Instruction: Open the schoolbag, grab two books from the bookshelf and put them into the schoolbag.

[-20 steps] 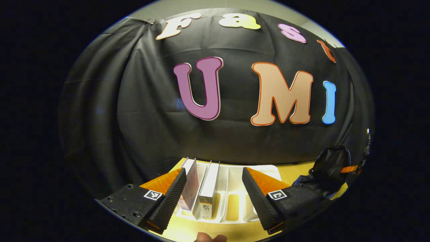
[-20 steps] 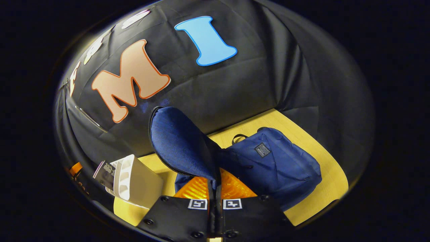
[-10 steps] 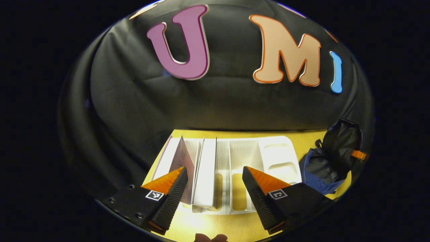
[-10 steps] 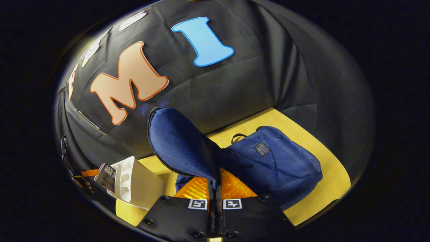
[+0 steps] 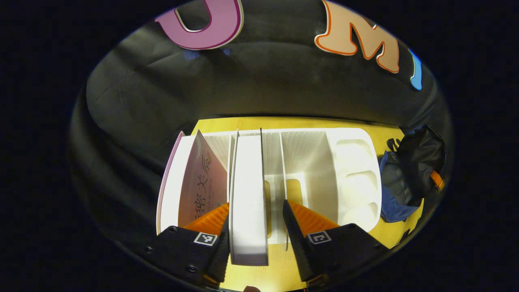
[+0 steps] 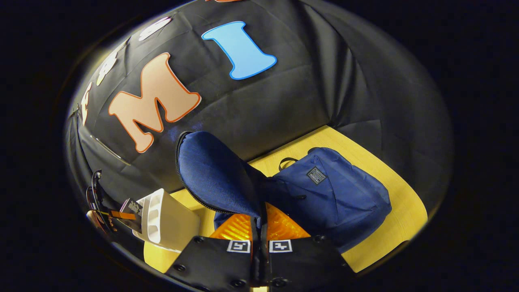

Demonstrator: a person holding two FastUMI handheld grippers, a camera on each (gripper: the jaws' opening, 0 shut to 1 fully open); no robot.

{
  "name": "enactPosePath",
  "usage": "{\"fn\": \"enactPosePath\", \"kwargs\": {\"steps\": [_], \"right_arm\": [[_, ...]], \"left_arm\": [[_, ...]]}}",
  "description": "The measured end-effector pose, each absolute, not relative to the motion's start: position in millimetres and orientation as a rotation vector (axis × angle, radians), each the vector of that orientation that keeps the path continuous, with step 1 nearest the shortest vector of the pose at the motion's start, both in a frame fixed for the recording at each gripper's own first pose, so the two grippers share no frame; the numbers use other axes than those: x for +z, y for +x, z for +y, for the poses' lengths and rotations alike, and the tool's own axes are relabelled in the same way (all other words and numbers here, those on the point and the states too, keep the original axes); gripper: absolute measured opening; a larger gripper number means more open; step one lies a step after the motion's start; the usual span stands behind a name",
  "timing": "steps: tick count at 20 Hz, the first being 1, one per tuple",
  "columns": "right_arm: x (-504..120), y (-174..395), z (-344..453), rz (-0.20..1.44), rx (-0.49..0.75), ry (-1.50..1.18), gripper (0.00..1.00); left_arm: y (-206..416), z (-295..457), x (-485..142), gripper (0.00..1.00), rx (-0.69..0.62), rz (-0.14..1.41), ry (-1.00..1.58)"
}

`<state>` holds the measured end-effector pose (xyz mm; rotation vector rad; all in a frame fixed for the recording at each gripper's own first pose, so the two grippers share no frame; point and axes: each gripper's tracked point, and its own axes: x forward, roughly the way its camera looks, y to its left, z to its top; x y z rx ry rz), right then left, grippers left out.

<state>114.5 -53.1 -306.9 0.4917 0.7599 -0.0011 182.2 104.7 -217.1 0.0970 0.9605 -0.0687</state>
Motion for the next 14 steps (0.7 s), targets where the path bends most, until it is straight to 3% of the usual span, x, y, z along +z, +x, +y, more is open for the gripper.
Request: {"fn": "enactPosePath", "kwargs": {"steps": [3, 4, 5, 8, 14], "right_arm": [[-308.7, 111.4, -54.7, 0.759, -0.005, 0.497, 0.02], [-308.5, 111.8, -55.6, 0.760, -0.005, 0.498, 0.03], [-309.1, 110.0, -55.3, 0.760, -0.006, 0.501, 0.02], [-310.3, 109.0, -55.0, 0.766, -0.005, 0.505, 0.03], [-313.1, 110.2, -54.5, 0.766, -0.011, 0.516, 0.03]], "left_arm": [[175.6, 112.5, -228.0, 0.53, -0.054, 1.030, 0.122], [173.3, 112.5, -227.8, 0.43, -0.059, 1.049, 0.115], [174.0, 112.3, -229.8, 0.39, -0.067, 1.062, 0.121], [174.0, 107.1, -230.2, 0.39, -0.137, 1.065, 0.131], [175.9, 112.4, -222.3, 0.37, -0.153, 1.034, 0.126]]}}
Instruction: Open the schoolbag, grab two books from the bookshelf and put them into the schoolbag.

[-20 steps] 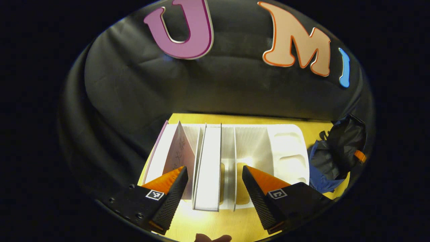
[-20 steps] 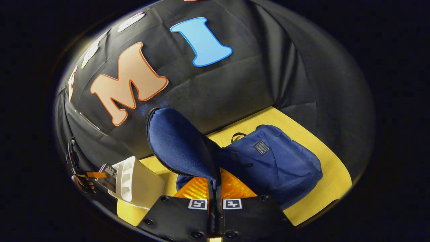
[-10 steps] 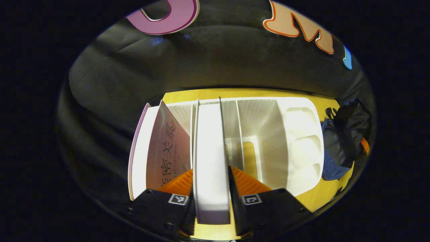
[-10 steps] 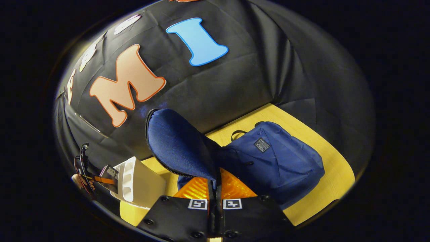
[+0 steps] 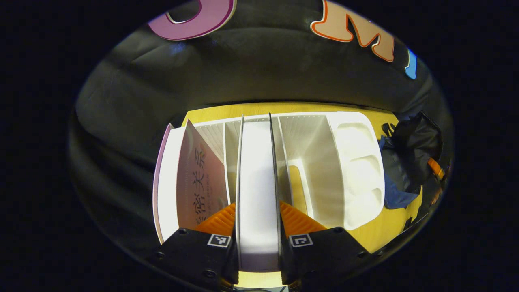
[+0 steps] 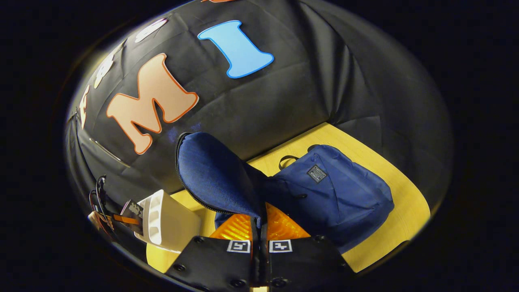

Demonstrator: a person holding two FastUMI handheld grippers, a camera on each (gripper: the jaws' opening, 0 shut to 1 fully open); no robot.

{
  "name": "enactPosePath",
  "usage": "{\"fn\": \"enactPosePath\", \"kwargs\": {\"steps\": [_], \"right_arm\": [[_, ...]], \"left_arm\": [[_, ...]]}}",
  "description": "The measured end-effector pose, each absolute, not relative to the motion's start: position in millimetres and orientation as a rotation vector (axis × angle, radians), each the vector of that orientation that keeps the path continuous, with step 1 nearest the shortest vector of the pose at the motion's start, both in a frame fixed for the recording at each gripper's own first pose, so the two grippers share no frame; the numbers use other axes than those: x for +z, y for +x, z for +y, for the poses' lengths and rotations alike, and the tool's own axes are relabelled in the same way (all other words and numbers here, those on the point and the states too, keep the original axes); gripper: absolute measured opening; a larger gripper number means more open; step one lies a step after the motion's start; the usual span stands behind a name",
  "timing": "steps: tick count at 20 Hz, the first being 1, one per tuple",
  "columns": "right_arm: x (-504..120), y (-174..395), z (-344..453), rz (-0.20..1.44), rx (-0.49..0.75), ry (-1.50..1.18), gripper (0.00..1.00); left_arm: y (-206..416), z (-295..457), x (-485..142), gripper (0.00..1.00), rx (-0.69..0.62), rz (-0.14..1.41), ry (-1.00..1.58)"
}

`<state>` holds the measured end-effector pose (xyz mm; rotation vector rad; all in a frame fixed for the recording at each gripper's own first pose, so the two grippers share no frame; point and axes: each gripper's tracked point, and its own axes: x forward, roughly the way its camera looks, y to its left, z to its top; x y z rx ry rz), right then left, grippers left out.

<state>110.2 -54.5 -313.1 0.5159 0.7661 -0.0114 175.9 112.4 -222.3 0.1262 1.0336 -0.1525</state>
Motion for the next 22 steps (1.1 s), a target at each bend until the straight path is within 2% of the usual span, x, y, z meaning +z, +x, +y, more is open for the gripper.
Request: {"fn": "enactPosePath", "kwargs": {"steps": [4, 10, 22], "right_arm": [[-312.2, 110.2, -55.4, 0.761, -0.015, 0.515, 0.03], [-313.2, 110.2, -56.4, 0.761, -0.019, 0.515, 0.03], [-312.2, 108.7, -58.7, 0.762, -0.025, 0.518, 0.03]], "left_arm": [[180.8, 117.8, -205.4, 0.37, -0.158, 1.001, 0.127], [184.0, 122.7, -172.5, 0.36, -0.131, 0.973, -0.009], [197.2, 149.7, -68.2, 0.35, -0.152, 0.761, -0.465]]}}
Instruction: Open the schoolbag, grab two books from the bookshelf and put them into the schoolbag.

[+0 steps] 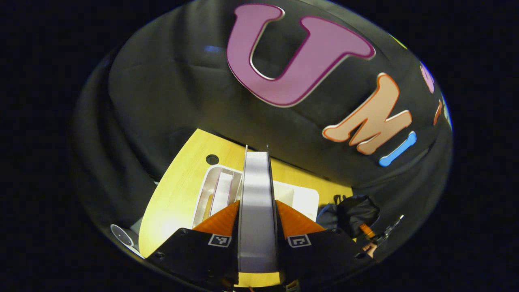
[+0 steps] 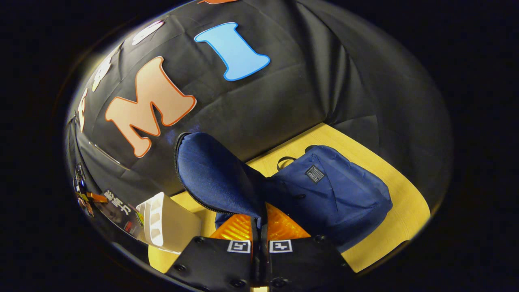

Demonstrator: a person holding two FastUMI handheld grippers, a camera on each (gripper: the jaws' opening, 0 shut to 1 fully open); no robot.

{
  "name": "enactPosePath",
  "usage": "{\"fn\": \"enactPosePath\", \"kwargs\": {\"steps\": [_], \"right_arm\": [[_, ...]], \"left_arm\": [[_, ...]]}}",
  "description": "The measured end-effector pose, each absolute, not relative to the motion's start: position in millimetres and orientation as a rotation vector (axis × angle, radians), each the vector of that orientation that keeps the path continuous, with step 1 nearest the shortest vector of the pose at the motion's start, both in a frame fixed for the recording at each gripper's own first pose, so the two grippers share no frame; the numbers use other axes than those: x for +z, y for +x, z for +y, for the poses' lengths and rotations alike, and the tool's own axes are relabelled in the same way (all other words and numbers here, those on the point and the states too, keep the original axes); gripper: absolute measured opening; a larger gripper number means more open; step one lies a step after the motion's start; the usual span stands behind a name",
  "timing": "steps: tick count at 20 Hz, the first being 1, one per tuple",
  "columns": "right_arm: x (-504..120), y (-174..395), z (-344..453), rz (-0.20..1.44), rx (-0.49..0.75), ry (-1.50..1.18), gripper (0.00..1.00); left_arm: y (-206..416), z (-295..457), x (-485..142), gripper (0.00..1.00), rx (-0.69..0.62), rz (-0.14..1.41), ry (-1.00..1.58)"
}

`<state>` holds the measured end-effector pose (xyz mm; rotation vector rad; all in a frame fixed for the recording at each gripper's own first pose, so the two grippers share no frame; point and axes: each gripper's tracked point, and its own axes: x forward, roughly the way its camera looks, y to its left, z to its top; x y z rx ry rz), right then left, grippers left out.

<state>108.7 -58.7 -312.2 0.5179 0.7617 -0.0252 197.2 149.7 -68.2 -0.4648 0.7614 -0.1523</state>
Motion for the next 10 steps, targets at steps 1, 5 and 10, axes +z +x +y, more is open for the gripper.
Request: {"fn": "enactPosePath", "kwargs": {"steps": [1, 5, 10], "right_arm": [[-312.3, 107.9, -58.9, 0.763, -0.026, 0.518, 0.02], [-311.3, 106.7, -59.7, 0.763, -0.029, 0.522, 0.02], [-309.4, 107.3, -61.4, 0.758, -0.035, 0.538, 0.02]], "left_arm": [[197.2, 153.5, -59.7, 0.36, -0.153, 0.740, -0.509], [190.7, 158.1, -28.4, 0.36, -0.196, 0.647, -0.725], [181.9, 151.6, -31.5, 0.36, -0.249, 0.636, -0.939]]}}
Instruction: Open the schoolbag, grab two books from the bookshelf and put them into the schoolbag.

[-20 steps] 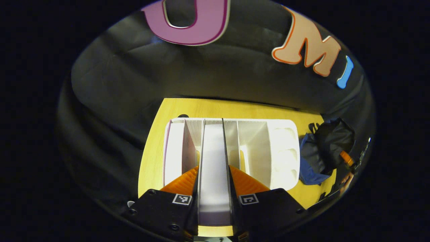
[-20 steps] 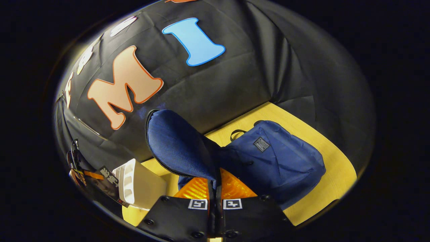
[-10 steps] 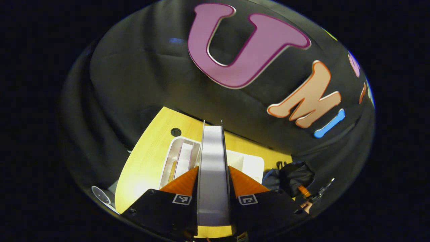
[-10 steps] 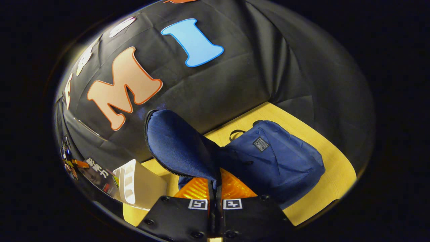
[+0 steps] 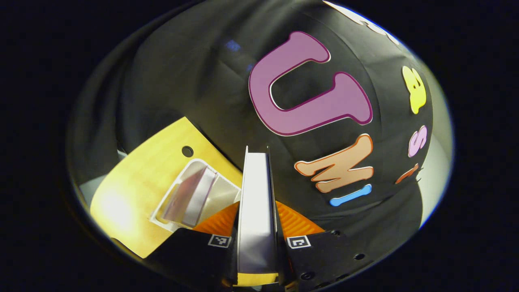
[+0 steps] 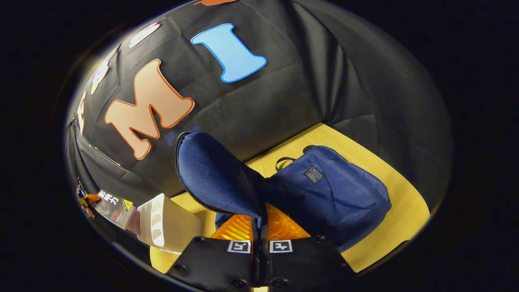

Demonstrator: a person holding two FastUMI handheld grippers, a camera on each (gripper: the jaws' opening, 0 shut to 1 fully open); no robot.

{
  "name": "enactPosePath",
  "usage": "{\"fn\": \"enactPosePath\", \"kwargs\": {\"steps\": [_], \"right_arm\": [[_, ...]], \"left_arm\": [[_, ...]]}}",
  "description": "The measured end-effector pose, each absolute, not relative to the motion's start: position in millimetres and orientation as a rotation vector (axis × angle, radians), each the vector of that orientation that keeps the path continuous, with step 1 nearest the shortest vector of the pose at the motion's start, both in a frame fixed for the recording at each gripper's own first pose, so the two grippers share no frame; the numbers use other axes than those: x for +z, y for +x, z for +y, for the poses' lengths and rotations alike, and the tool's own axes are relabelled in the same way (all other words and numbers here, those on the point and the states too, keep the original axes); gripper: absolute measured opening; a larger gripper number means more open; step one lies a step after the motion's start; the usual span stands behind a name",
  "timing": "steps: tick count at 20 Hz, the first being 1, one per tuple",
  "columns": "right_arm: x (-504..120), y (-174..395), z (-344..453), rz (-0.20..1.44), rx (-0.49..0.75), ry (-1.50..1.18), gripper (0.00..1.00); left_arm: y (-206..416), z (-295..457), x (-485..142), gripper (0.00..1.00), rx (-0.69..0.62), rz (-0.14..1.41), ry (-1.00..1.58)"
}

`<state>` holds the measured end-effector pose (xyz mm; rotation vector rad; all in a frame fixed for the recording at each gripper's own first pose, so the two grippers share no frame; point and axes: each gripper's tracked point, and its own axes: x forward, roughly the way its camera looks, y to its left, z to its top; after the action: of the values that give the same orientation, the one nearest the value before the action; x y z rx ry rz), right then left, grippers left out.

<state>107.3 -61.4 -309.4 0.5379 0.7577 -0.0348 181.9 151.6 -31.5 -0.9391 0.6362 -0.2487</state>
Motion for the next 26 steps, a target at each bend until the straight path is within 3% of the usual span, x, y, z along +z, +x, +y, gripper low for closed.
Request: {"fn": "enactPosePath", "kwargs": {"steps": [11, 26], "right_arm": [[-308.3, 103.5, -67.2, 0.759, -0.015, 0.549, 0.03], [-301.4, 105.3, -78.4, 0.750, 0.012, 0.626, 0.04]], "left_arm": [[181.0, 90.3, -53.9, 0.35, -0.304, 0.661, -1.026], [183.9, -92.4, -119.5, 0.35, -0.385, 0.825, -1.018]]}}
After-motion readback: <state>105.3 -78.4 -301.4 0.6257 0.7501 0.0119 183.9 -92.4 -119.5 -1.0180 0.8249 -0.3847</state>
